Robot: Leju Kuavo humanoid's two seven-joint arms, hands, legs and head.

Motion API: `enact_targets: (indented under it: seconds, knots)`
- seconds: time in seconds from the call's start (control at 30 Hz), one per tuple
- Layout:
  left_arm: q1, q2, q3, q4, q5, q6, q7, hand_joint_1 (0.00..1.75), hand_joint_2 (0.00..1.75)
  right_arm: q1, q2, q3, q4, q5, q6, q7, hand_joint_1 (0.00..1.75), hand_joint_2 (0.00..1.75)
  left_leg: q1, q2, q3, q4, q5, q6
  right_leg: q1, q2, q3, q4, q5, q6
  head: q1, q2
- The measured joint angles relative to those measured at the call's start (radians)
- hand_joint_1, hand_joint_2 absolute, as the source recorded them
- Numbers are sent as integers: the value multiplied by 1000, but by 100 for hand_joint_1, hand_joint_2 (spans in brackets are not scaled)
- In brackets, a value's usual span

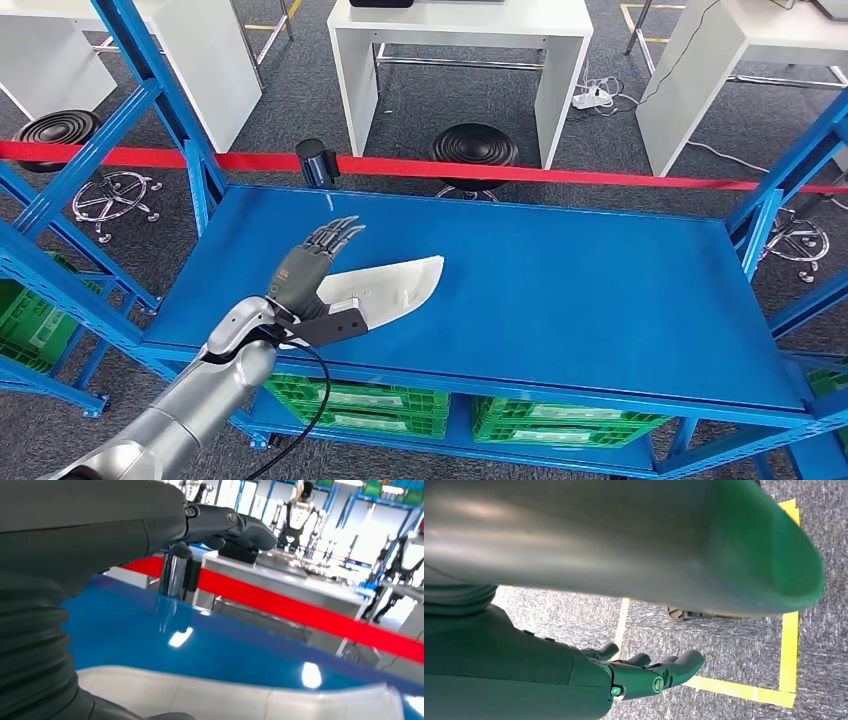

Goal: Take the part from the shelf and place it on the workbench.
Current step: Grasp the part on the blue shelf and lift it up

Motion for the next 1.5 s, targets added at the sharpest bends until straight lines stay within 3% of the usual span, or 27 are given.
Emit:
enact_targets:
  seconds: [0.5,0.83,1.17,1.5]
  knots:
    - [82,28,64,-304,27,40,11,0,175,0,0,0,0,8,-10,-10,0,0,0,0,0,0,0,0,0,0,0,0,0,0,0,0]
    - [147,21,42,-475,83,-130,-4,0,175,0,0,-1,0,12,-10,-11,0,0,0,0,0,0,0,0,0,0,0,0,0,0,0,0]
    - [149,-18,-53,-460,88,-166,-4,0,175,0,0,-2,0,5,-12,-9,0,0,0,0,0,0,0,0,0,0,0,0,0,0,0,0]
    - [149,-23,-88,-360,57,-173,17,0,175,0,0,-7,0,4,-13,0,0,0,0,0,0,-1,0,0,0,0,0,0,0,0,0,0]
